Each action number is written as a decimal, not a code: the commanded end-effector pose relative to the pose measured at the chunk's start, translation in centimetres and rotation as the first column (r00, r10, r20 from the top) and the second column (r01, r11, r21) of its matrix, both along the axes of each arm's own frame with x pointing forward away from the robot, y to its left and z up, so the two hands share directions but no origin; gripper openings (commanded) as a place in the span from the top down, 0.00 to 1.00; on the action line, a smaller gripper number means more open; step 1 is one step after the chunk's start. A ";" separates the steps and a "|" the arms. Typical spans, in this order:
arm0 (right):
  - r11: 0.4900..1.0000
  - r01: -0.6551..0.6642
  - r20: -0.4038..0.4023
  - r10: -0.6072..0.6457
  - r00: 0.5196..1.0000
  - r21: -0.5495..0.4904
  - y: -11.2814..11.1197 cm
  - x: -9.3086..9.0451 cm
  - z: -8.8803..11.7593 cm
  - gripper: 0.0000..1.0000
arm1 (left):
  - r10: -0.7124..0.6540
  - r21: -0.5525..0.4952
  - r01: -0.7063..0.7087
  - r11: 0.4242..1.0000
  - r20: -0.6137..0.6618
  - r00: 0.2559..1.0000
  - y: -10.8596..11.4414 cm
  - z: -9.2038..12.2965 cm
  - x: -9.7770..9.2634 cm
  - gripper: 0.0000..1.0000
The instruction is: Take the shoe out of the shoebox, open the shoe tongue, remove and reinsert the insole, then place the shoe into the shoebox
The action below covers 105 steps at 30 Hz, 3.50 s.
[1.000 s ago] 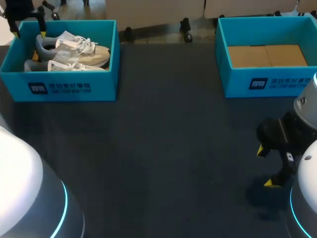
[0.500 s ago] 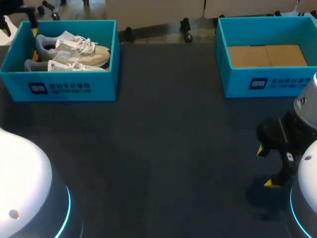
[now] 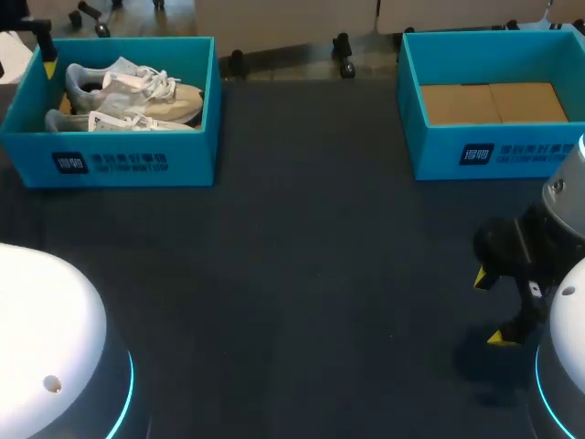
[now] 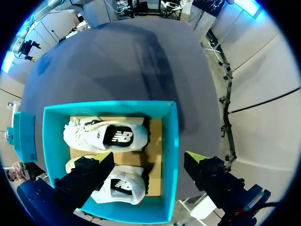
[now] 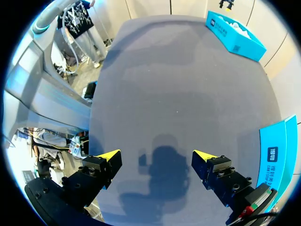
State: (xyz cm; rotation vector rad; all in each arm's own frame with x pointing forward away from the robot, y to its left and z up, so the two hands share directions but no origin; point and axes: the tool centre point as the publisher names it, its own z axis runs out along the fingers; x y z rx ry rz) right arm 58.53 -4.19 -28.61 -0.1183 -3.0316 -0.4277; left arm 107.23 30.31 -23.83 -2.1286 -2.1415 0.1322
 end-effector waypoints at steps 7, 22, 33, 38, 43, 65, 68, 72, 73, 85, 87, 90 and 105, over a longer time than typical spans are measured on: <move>1.000 -0.001 0.001 0.001 1.000 -0.001 0.0 -0.1 -0.1 0.00 | -0.006 0.004 0.006 1.000 0.121 0.993 -0.1 -0.1 -1.9 0.00; 1.000 -0.001 0.001 0.001 1.000 -0.001 0.0 -0.1 -0.1 0.00 | -0.038 0.008 0.038 0.999 0.110 0.993 -0.9 -2.9 -5.2 0.00; 1.000 -0.001 0.001 0.001 1.000 -0.001 0.0 -0.1 -0.1 0.00 | -0.013 0.021 0.011 1.000 0.119 0.993 -1.1 -5.3 -4.8 0.00; 1.000 -0.001 0.001 0.001 1.000 -0.001 0.0 -0.1 -0.1 0.00 | 0.004 0.025 -0.007 1.000 0.120 0.993 -1.4 -6.1 -3.8 0.00; 1.000 -0.001 0.001 0.001 1.000 -0.001 0.0 -0.1 -0.1 0.00 | 0.011 0.025 -0.013 1.000 0.112 0.994 -1.8 -6.6 -3.0 0.00; 1.000 -0.001 0.001 0.001 1.000 -0.001 0.0 -0.1 -0.1 0.00 | 0.012 0.053 -0.016 0.998 0.074 0.997 -1.7 -9.8 -1.6 0.08; 1.000 -0.001 0.001 0.001 1.000 -0.001 0.0 -0.1 -0.1 0.00 | 0.007 0.052 -0.011 0.999 0.074 0.997 -1.9 -10.1 -1.8 0.09; 1.000 -0.001 0.001 0.001 1.000 -0.001 0.0 -0.1 -0.1 0.00 | 0.001 0.049 -0.005 0.999 0.069 0.998 -1.9 -10.7 -1.8 0.07; 1.000 -0.001 0.001 0.001 1.000 -0.001 0.0 -0.1 -0.1 0.00 | 0.003 0.048 -0.006 0.999 0.066 0.998 -1.9 -10.9 -1.8 0.07; 1.000 -0.001 0.001 0.001 1.000 -0.001 0.0 -0.1 -0.1 0.00 | 0.005 0.050 -0.008 0.999 0.053 0.999 -1.9 -12.6 -1.8 0.08; 1.000 -0.001 0.001 0.001 1.000 -0.001 0.0 -0.1 -0.1 0.00 | 0.006 0.049 -0.009 0.999 0.049 0.999 -1.9 -12.7 -1.9 0.08; 1.000 -0.001 0.001 0.001 1.000 -0.001 0.0 -0.1 -0.1 0.00 | 0.005 0.051 -0.008 0.999 0.048 0.999 -1.9 -13.0 -2.0 0.11; 1.000 -0.001 0.001 0.001 1.000 -0.001 0.0 -0.1 -0.1 0.00 | 0.005 0.060 -0.008 0.998 0.035 0.999 -1.3 -14.4 -2.8 0.17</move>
